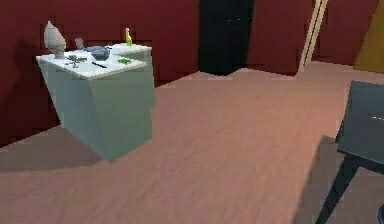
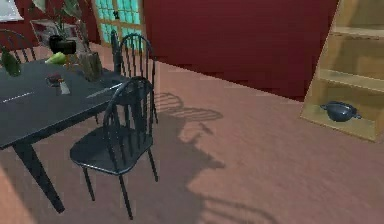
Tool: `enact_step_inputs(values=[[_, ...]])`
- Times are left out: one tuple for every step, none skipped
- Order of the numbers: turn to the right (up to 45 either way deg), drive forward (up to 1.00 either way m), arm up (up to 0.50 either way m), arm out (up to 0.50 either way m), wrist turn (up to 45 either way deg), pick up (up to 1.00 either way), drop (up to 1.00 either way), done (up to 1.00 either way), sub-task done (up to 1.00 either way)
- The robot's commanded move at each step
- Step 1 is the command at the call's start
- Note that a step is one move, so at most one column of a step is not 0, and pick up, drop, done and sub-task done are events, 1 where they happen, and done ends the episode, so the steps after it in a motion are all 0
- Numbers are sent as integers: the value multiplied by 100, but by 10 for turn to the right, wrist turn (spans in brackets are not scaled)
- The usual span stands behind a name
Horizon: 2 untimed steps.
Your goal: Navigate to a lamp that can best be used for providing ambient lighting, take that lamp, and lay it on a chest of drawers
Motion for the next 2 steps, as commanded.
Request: enact_step_inputs(values=[[0,100,0,0,0,0,0,0,0],[60,0,0,0,0,0,0,0,0]])
